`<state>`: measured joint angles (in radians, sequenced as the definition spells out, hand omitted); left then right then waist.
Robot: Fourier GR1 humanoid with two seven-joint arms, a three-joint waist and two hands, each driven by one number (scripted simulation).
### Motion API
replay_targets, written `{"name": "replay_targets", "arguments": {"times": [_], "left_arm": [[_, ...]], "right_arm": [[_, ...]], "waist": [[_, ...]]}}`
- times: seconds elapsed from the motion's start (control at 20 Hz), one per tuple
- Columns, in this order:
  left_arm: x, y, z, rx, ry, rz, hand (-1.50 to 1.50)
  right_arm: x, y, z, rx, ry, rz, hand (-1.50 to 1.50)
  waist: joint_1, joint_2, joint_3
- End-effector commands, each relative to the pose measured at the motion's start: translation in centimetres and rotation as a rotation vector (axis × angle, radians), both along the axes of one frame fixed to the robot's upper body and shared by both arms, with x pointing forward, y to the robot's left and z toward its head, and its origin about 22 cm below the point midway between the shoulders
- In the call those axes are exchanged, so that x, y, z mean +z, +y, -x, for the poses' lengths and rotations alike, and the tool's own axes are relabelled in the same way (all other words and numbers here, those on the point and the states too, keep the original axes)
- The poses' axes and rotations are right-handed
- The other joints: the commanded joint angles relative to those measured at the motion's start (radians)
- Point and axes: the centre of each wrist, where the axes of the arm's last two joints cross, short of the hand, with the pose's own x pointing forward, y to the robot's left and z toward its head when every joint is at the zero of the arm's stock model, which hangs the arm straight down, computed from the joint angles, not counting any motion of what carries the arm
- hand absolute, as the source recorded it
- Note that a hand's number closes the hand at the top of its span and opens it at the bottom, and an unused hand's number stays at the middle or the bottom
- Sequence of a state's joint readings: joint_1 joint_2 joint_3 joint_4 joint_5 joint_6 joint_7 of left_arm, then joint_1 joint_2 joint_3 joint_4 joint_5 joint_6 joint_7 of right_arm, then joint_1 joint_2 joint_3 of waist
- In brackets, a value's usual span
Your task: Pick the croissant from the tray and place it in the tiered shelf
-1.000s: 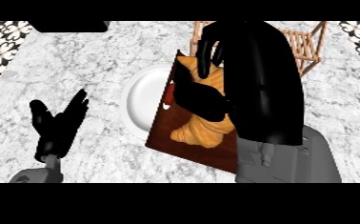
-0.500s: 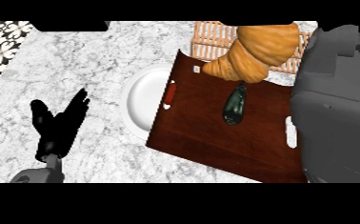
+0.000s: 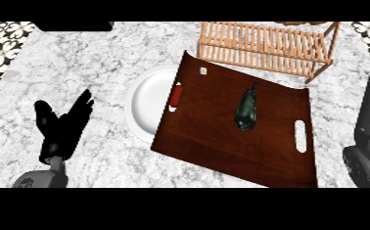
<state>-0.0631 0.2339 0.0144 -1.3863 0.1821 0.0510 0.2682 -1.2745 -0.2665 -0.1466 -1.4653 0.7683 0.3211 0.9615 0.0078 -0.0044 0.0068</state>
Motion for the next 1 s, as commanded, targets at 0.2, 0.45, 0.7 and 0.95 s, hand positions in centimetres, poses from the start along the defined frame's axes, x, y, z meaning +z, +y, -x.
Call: {"name": "replay_targets", "arguments": {"times": [0.2, 0.45, 0.7, 0.95], "left_arm": [[-1.2, -1.0, 0.1, 0.009, 0.048, 0.017, 0.0], [-0.9, 0.6, 1.2, -0.005, 0.06, 0.003, 0.0], [-2.3, -0.8, -0.3, -0.004, 0.074, 0.012, 0.0], [-1.5, -1.1, 0.9, -0.005, 0.06, -0.006, 0.0]], "right_arm": [[-3.6, -3.1, -4.2, 0.017, 0.134, 0.074, 1.5], [-0.5, -3.7, -5.7, -0.002, 0.128, 0.109, 1.5], [-3.3, -4.1, -7.9, 0.009, 0.111, 0.095, 1.5], [-4.5, -4.2, -10.0, -0.036, 0.097, 0.111, 1.5]], "waist": [[-0.002, 0.008, -0.007], [0.009, 0.007, -0.008], [0.0, 0.01, -0.008], [0.016, 0.011, -0.007]]}}
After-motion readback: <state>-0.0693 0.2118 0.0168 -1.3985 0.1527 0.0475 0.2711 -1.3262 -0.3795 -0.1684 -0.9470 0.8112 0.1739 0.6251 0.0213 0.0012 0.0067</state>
